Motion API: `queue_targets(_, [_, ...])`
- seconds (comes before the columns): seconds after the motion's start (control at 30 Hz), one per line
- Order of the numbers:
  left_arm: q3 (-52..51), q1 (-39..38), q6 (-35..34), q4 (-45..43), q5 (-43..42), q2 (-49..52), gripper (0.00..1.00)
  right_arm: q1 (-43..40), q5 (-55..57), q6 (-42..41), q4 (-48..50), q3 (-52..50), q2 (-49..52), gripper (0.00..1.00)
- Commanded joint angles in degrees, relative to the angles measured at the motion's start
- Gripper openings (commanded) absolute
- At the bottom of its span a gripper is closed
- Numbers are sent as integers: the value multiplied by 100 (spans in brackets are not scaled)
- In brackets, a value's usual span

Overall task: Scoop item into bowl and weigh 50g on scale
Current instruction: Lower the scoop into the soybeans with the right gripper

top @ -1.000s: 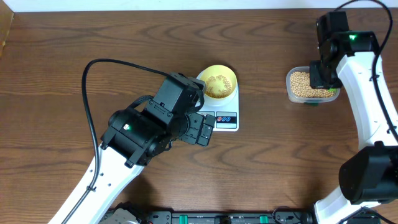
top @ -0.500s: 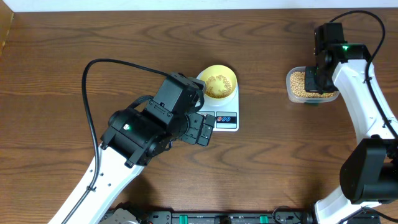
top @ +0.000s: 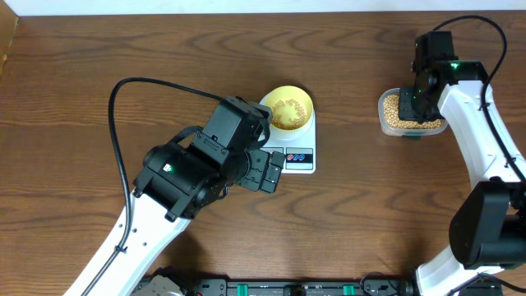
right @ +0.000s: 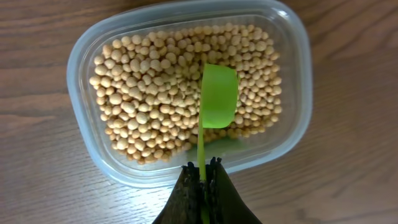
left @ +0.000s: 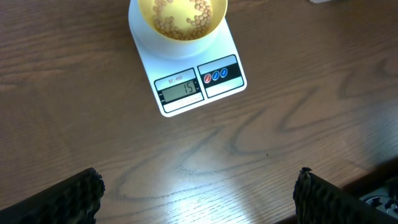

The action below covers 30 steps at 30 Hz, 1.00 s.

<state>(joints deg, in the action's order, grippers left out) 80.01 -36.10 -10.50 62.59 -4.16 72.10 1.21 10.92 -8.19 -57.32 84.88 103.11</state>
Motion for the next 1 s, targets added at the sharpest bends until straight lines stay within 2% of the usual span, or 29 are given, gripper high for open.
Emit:
queue_targets(0.0, [90,13,31,-4,17,-72,100,-59,-232,-144,13,-68,225,1])
queue_targets(0.17, [90,13,31,-4,17,-72,100,-111,-577,-142,17,-68,308,1])
queue_targets(0.57, [90,13,31,-4,17,-72,100,-975,-2927,-140,11,-68,308,1])
queue_targets(0.97, [90,13,31,-4,17,-72,100,-1742,-4033,98,-76,-68,308,1])
